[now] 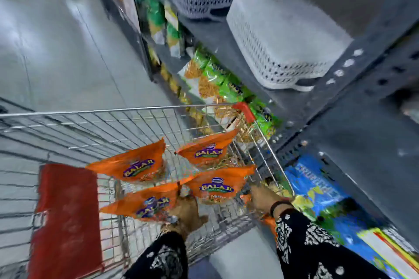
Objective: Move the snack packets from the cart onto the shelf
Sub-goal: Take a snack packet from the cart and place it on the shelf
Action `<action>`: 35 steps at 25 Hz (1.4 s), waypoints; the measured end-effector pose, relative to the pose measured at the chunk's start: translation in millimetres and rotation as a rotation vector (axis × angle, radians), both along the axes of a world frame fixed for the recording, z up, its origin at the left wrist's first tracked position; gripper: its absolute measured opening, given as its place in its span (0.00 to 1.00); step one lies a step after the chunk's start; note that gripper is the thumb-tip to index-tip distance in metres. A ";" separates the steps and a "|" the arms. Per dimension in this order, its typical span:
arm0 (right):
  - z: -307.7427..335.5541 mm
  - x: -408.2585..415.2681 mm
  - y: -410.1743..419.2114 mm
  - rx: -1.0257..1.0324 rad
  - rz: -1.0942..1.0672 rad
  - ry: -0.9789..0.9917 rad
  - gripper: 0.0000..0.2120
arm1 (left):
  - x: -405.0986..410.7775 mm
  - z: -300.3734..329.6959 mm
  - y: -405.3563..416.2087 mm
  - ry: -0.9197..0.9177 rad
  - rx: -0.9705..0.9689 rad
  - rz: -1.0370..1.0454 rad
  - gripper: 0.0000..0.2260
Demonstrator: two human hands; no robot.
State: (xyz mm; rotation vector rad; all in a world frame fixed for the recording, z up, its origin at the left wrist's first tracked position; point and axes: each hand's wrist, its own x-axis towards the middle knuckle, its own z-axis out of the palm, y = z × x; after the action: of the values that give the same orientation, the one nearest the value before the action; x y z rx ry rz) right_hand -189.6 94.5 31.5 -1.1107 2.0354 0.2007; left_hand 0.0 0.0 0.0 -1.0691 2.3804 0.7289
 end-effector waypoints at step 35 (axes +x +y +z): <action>170.6 -8.9 128.2 -0.924 -0.625 -0.080 0.17 | -80.3 173.5 61.9 1.104 0.423 0.128 0.26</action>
State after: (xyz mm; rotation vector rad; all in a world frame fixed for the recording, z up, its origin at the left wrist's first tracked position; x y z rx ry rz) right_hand -198.5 222.7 202.1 -0.8680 2.3239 -1.1726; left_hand -80.3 61.9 173.5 -0.6979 2.7176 2.1915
